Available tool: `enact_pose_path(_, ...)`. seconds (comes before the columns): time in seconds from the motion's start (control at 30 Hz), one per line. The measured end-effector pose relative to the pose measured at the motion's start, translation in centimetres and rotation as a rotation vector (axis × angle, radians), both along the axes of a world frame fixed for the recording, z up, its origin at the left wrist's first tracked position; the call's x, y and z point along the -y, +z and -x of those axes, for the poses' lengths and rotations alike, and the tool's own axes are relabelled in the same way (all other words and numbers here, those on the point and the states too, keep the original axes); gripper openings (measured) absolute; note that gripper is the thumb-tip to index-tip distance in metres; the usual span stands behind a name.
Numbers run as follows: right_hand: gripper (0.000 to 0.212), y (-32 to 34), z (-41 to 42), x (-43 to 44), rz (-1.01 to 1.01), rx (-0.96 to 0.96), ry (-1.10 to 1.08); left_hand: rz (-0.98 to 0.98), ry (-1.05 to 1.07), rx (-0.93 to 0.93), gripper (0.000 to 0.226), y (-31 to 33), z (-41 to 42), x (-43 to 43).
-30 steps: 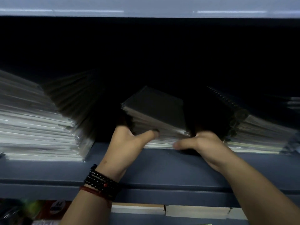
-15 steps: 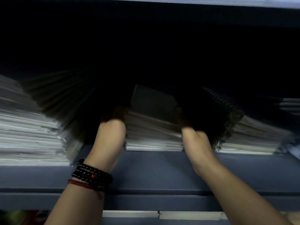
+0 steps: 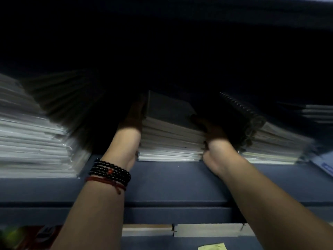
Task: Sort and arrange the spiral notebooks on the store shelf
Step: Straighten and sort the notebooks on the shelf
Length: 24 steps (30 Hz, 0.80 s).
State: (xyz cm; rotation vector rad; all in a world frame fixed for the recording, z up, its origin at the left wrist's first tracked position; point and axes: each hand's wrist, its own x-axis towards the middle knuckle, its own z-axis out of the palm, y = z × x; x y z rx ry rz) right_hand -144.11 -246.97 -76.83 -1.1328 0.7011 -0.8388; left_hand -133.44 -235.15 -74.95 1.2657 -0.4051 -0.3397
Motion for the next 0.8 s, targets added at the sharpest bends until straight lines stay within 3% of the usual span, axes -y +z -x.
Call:
enact_pose_path(0.07,0.006,0.5,0.3,0.3,-0.053,0.029,0.116,-0.009,-0.026,0.054,0.053,-0.2,-0.2,-0.1)
enact_pose_path(0.13,0.006,0.7,0.5,0.6,-0.059,0.022,0.158,0.016,-0.016,0.063,0.045,-0.5,-0.5,-0.3)
enact_pose_path(0.23,0.008,0.4,0.3,0.9,-0.060,0.019,0.203,0.000,0.033,0.118,0.050,-0.8,-0.5,0.0)
enact_pose_path(0.33,0.007,0.4,0.2,1.3,0.006,-0.036,0.221,0.025,0.100,0.138,0.025,-1.3,-0.8,0.2)
enact_pose_path(0.47,0.011,1.3,0.5,1.9,0.015,-0.088,0.262,-0.047,0.067,0.058,0.020,-1.3,-1.5,0.2)
enact_pose_path(0.6,0.030,1.9,-0.9,2.0,-0.063,-0.030,0.261,-0.053,-0.019,-0.088,0.044,-0.5,-1.9,0.3)
enact_pose_path(0.67,0.029,2.1,-1.5,2.3,-0.047,-0.067,0.312,-0.071,-0.050,-0.090,0.059,-0.6,-2.4,0.6)
enact_pose_path(0.8,0.025,1.5,-1.7,3.1,-0.058,-0.039,0.335,-0.127,-0.060,-0.052,0.038,-1.5,-2.9,0.5)
